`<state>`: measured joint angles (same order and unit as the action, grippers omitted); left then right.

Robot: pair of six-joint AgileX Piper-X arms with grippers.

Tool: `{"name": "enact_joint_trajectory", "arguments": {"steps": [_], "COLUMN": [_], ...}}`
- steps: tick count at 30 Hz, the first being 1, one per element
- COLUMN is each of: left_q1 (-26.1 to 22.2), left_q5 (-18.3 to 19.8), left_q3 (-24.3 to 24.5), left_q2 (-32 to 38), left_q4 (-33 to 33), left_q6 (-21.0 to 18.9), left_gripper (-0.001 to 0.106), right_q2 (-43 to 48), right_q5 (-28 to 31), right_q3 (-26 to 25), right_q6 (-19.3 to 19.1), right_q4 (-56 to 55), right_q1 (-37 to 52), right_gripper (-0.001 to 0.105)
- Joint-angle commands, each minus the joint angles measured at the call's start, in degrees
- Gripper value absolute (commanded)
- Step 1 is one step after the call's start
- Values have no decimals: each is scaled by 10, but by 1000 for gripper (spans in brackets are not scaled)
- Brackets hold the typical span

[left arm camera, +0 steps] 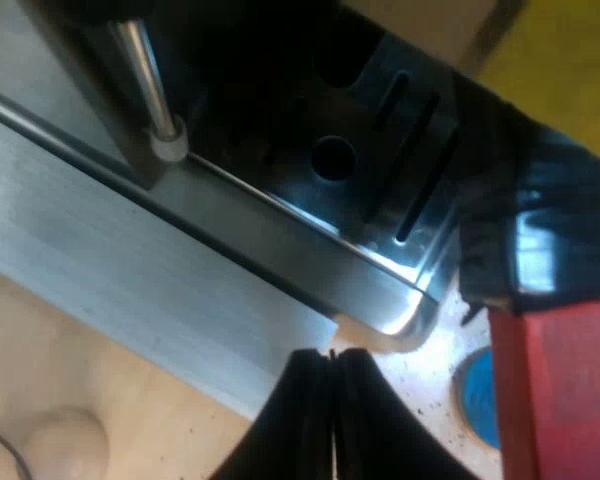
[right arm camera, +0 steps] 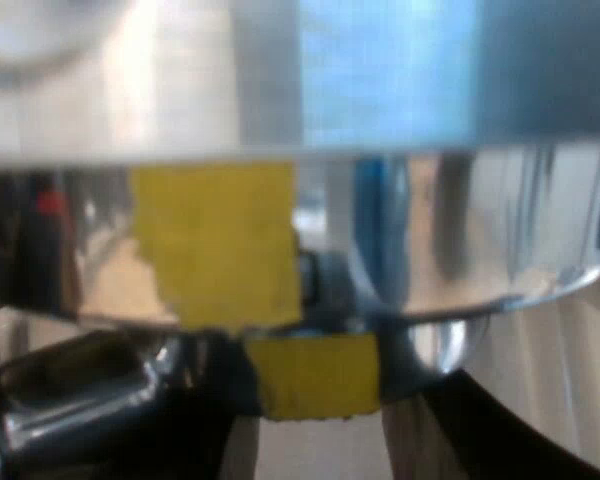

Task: Put the handle in the coffee machine

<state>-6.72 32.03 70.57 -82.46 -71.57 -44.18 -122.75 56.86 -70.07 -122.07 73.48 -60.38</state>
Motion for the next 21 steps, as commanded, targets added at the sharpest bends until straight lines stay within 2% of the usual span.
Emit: {"name": "enact_joint_trajectory", "arguments": {"steps": [1, 9, 12, 17, 21], "left_q1": [1, 1, 1, 1, 1], "left_q5": [-4, -4, -4, -1, 3], "left_q3": [-12, -76, -77, -77, -77], "left_q2": [5, 5, 5, 5, 12], "left_q4": [2, 44, 45, 45, 41], "left_q6": [-5, -9, -9, -9, -9], "left_gripper": [0, 0, 0, 0, 0], "right_q2": [153, 163, 170, 179, 183], "right_q5": [-6, -6, -6, -8, -18], "right_q3": [-11, -11, -11, -11, -11], "right_q6": [-3, -3, -16, -17, -39], "right_q4": [20, 11, 8, 7, 7], "right_q1": [-7, -11, -11, -11, -11], "right_gripper": [34, 34, 34, 34, 34]}}
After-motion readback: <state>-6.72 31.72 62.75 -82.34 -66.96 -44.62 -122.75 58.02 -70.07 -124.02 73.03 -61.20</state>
